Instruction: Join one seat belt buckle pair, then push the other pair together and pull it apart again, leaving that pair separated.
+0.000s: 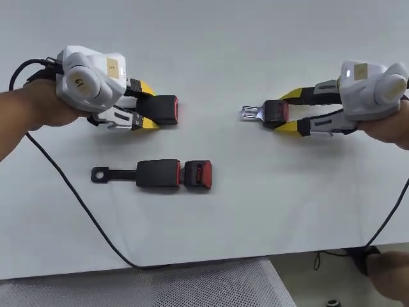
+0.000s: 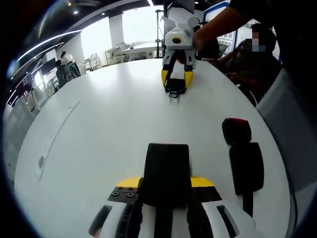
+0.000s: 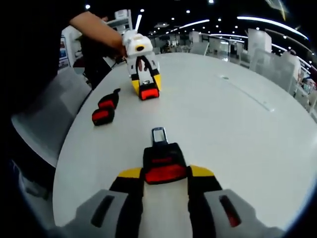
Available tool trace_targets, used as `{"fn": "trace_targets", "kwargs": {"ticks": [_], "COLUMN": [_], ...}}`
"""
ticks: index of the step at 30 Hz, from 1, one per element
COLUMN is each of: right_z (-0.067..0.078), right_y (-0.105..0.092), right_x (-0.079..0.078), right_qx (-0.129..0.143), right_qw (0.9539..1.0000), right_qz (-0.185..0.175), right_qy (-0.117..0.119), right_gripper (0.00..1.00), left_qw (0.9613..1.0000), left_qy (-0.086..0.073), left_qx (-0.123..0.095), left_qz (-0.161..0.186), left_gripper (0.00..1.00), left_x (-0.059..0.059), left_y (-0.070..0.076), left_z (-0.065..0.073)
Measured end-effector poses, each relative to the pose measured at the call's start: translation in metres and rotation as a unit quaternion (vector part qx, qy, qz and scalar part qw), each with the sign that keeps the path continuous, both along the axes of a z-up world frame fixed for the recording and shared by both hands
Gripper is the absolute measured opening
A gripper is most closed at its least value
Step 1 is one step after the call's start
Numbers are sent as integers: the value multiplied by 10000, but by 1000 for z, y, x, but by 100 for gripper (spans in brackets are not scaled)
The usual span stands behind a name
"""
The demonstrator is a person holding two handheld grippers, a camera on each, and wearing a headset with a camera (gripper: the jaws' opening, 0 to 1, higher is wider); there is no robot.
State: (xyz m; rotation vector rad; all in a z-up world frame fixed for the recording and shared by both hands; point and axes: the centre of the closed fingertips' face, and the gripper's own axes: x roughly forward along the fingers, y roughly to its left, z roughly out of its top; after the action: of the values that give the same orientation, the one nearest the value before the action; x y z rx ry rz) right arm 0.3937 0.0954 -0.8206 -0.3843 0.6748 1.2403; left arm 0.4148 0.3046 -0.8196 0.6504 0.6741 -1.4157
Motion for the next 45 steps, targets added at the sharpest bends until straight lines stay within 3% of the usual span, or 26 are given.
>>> {"fn": "trace_targets", "kwargs": {"ticks": [14,26,45], "right_z": [-1,3,1], "right_y": [20,59,102], "right_x": [3,3,9], "right_qx": [366,661,742], "right_qw": [9993,9978,9971], "right_qz": [-111,78,142], "right_qy": [-21,-69,-97], "right_gripper": [34,34,34], "left_qw": [10000,9999,9998], "left_qy": [60,93,112], "left_qx": [36,81,135], "left_qz": [3,-11,-78], "left_gripper": [35,35,35], "left_x": [-3,-4,-3], "left_y": [-1,-2,-4], "left_z": [-3,-4,-4]}}
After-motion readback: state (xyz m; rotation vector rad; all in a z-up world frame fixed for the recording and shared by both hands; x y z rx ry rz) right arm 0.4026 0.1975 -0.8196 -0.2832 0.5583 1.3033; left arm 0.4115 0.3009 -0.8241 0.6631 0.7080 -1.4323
